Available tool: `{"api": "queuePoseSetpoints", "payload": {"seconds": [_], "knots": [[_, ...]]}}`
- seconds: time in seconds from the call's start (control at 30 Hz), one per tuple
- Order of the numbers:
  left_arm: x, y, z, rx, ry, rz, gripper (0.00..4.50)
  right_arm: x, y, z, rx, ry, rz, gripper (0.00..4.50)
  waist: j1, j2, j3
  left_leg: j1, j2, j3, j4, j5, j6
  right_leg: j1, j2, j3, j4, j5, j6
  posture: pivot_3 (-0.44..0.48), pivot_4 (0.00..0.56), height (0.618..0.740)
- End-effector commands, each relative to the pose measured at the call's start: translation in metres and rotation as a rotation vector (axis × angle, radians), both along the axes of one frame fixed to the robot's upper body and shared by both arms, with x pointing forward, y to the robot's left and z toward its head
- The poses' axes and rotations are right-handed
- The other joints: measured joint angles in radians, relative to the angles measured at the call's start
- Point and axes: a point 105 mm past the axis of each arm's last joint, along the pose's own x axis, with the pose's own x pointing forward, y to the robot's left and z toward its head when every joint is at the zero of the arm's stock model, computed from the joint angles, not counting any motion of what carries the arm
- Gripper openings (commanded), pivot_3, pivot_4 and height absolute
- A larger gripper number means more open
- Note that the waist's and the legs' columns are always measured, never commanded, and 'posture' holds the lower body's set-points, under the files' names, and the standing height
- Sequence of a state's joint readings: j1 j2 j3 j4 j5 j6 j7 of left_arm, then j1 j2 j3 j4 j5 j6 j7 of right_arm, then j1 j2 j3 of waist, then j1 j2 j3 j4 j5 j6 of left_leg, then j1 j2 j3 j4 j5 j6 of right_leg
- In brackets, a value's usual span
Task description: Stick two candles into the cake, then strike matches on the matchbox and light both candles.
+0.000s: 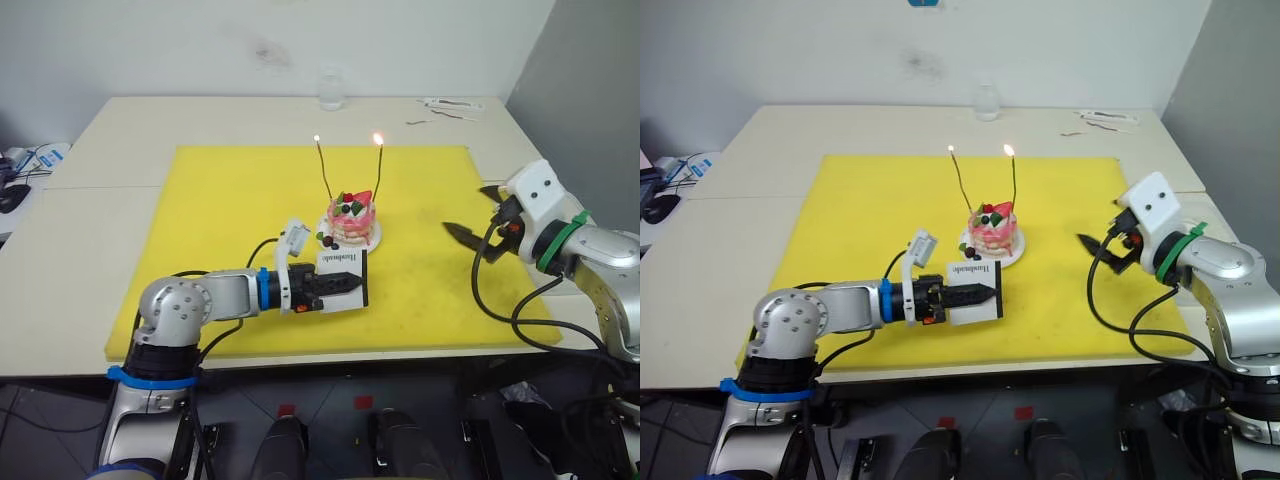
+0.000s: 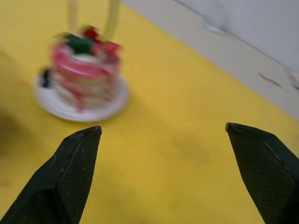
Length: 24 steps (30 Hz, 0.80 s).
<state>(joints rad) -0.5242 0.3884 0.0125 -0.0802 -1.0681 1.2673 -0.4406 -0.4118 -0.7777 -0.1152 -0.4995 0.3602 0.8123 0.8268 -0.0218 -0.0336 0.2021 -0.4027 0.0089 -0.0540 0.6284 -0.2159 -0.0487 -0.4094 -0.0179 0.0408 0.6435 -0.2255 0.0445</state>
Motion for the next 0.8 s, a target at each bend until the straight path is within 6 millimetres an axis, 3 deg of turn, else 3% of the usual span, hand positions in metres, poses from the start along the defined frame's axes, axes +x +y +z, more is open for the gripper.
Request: {"api": "queuePoseSetpoints", "payload": {"seconds": [0.03, 0.3, 0.8], "knots": [[0.011, -0.005, -0.003, 0.006, 0.033, 0.048, 0.0, -0.038, 0.024, -0.014, -0.104, 0.044, 0.256, 4.46, 0.007, 0.0, 0.0, 0.0, 0.0, 0.0, 0.0, 0.0, 0.001, 0.001, 0.0, 0.0, 0.0, 0.0, 0.001, 0.0, 0.15, 0.74], [0.027, -0.013, -0.011, -0.014, 0.143, 0.115, 0.0, -0.048, 0.043, -0.02, -0.092, 0.037, 0.341, 4.46, -0.007, -0.001, 0.0, 0.002, 0.0, 0.001, 0.001, -0.001, 0.001, 0.001, 0.0, 0.001, 0.002, -0.002, -0.001, 0.0, 0.15, 0.74], [0.023, -0.021, -0.021, -0.025, 0.3, 0.105, 0.0, -0.036, 0.039, -0.019, -0.087, 0.004, 0.27, 4.46, -0.006, -0.001, 0.0, 0.001, 0.0, 0.001, 0.001, -0.001, 0.001, 0.001, 0.0, 0.001, 0.001, 0.0, 0.002, 0.0, 0.15, 0.74]]}}
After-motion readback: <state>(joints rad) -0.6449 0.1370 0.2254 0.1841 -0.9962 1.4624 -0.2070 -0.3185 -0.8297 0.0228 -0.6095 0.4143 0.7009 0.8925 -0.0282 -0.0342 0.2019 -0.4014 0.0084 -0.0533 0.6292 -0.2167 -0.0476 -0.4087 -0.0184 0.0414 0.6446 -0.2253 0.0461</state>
